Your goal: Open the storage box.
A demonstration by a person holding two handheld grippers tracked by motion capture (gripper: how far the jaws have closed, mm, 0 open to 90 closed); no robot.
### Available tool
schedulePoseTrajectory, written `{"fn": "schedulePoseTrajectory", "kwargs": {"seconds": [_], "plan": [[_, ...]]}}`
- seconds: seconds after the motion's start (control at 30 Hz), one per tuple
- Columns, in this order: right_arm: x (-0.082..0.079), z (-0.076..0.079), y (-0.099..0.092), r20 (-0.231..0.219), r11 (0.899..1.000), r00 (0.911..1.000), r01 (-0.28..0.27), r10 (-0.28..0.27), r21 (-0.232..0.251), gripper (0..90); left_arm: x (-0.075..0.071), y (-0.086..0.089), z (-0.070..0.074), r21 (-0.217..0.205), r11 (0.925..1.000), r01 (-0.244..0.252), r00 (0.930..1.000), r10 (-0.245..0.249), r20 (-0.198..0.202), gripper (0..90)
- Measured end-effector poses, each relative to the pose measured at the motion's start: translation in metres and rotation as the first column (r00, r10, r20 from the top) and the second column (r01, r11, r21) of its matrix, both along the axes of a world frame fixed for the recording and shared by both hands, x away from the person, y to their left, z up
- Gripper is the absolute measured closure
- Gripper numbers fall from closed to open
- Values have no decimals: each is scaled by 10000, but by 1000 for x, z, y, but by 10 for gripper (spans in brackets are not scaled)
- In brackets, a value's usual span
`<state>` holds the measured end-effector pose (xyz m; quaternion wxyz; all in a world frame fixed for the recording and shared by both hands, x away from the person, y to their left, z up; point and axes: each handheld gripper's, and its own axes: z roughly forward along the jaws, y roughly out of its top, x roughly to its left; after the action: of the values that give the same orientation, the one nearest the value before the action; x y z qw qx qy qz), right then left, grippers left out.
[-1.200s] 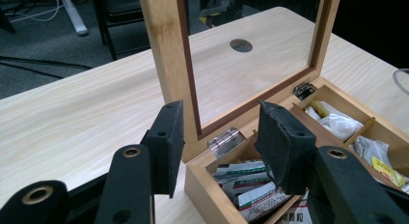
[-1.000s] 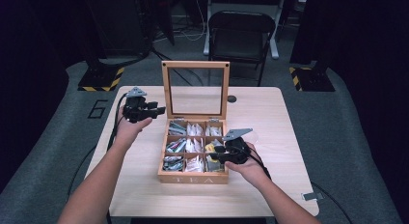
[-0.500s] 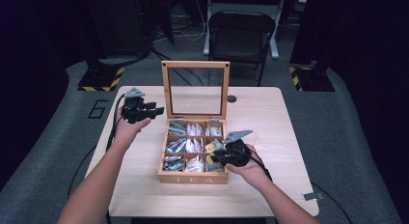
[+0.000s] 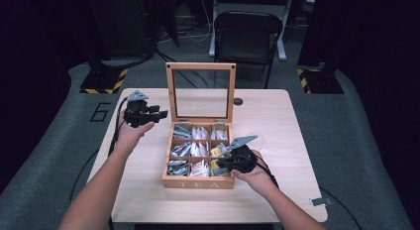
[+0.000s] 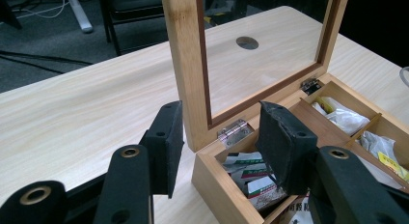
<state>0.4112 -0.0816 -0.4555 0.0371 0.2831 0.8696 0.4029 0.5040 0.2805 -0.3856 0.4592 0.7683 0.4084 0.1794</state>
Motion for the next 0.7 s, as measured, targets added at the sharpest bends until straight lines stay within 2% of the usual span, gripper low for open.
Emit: {"fn": "schedulePoseTrajectory", "kwargs": {"seconds": [0.23,0.33,0.53,0.7], "plan": [[-6,5,0,41,9994,9995,-328,327,146,900,-1,3,-2,24,10000,-35,10000,35,-39,517],[-9,8,0,61,9995,9996,-294,293,134,900,-1,3,-2,12,10000,-63,10000,63,-41,517],[-12,19,-5,322,9989,9994,-161,147,429,900,-2,3,-1,-1,10000,-68,10000,68,35,516],[-11,23,-8,242,9988,9996,-151,140,457,900,-2,4,-1,1,10000,-84,10000,84,9,516]]}}
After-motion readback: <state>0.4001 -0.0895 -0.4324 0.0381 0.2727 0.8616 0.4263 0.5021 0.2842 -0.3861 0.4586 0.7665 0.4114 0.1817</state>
